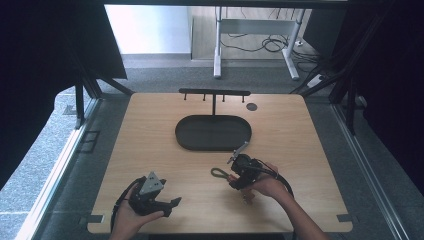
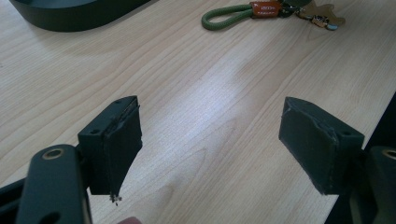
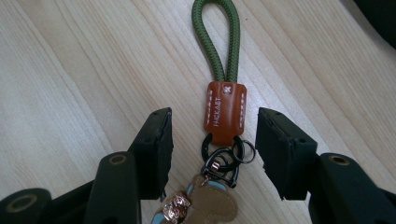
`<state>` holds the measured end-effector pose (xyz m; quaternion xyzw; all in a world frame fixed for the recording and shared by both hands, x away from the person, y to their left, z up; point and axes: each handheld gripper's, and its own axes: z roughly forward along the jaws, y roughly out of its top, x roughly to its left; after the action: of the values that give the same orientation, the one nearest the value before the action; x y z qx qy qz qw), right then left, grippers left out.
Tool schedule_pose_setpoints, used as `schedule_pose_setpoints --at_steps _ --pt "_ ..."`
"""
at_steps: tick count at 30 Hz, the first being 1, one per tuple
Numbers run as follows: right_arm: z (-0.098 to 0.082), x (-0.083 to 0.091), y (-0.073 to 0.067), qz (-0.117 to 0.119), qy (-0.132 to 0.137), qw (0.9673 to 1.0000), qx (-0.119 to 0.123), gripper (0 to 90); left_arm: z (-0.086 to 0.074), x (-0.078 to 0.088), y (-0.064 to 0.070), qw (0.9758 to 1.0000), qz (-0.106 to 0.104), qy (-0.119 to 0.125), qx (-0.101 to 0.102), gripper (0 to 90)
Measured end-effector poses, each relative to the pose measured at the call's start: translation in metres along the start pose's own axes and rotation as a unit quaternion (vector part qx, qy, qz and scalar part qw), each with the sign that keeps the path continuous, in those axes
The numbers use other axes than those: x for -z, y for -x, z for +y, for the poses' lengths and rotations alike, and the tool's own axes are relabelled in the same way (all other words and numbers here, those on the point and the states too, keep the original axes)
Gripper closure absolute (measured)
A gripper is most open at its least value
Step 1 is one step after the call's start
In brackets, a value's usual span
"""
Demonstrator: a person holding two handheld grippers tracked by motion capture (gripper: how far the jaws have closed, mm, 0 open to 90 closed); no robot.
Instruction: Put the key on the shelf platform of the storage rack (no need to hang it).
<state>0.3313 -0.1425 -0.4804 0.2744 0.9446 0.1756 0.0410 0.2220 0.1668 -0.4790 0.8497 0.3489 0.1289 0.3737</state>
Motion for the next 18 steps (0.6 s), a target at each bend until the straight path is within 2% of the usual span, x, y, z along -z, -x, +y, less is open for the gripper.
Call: schedule_pose_setpoints --at_steps 5,8,18 --pt "0.003 -0.007 -0.003 0.004 -0.009 0.9999 0.002 47.5 0.000 0.000 0.000 1.0000 -0.001 -0.001 -0.001 21.7" --pt "0.004 -0.011 -0.005 -0.003 -0.009 1.0000 0.004 49.2 0.000 -0.001 0.001 1.0000 0.000 -0.001 -0.002 21.7" --pt "0.009 -0.019 -0.005 -0.007 -0.021 0.9997 0.006 53.2 0.000 0.003 -0.002 1.0000 0.004 0.004 0.001 21.9"
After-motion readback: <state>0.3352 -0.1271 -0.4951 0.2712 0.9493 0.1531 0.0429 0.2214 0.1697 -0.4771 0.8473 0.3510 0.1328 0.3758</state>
